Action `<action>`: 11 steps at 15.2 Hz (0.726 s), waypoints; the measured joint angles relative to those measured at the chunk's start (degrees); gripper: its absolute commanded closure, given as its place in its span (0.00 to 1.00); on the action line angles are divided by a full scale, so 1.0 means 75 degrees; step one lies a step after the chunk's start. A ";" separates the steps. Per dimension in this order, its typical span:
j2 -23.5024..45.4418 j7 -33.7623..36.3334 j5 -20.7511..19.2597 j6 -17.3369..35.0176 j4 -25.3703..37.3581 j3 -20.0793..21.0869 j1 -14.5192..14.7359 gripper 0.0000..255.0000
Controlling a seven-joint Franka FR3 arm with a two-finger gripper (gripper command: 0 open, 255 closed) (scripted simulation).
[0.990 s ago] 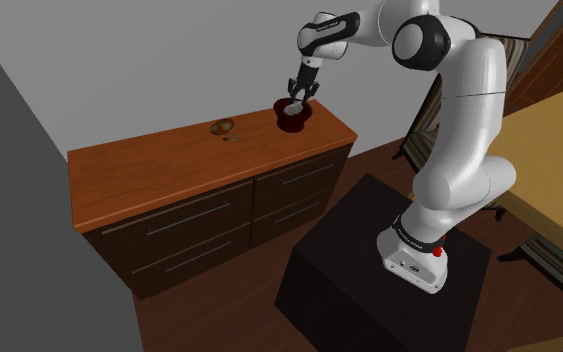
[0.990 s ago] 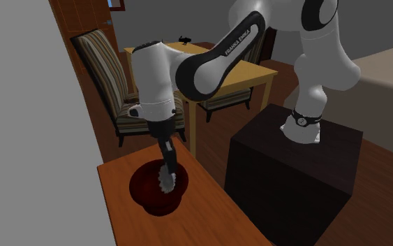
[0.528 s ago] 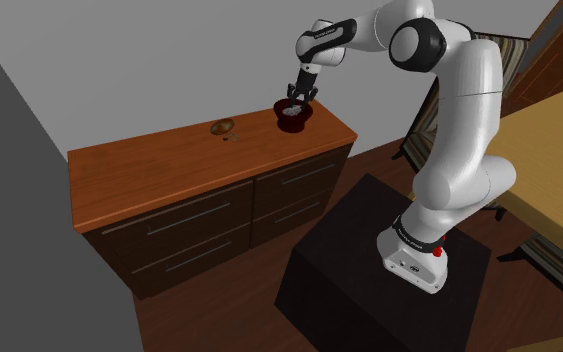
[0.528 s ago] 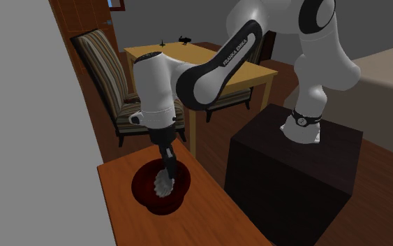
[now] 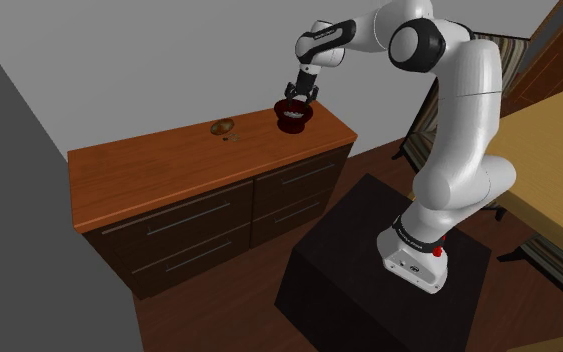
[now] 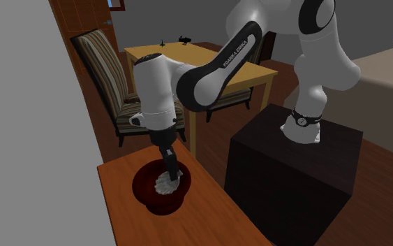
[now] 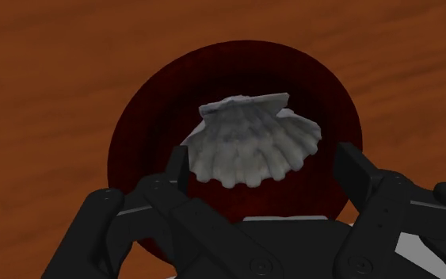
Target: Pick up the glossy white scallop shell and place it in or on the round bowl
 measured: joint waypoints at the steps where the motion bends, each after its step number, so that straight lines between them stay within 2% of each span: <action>1: 0.0001 0.0001 0.0000 0.0001 -0.0001 0.0000 0.0001 0.00; 3: -0.0068 -0.0017 0.0003 -0.0079 0.0003 -0.0003 -0.0024 0.00; 6: -0.0355 0.0006 -0.0003 -0.0597 0.0245 -0.0008 -0.0070 0.00; 11: -0.0407 -0.0003 -0.0002 -0.0738 0.0322 -0.0012 -0.0093 0.00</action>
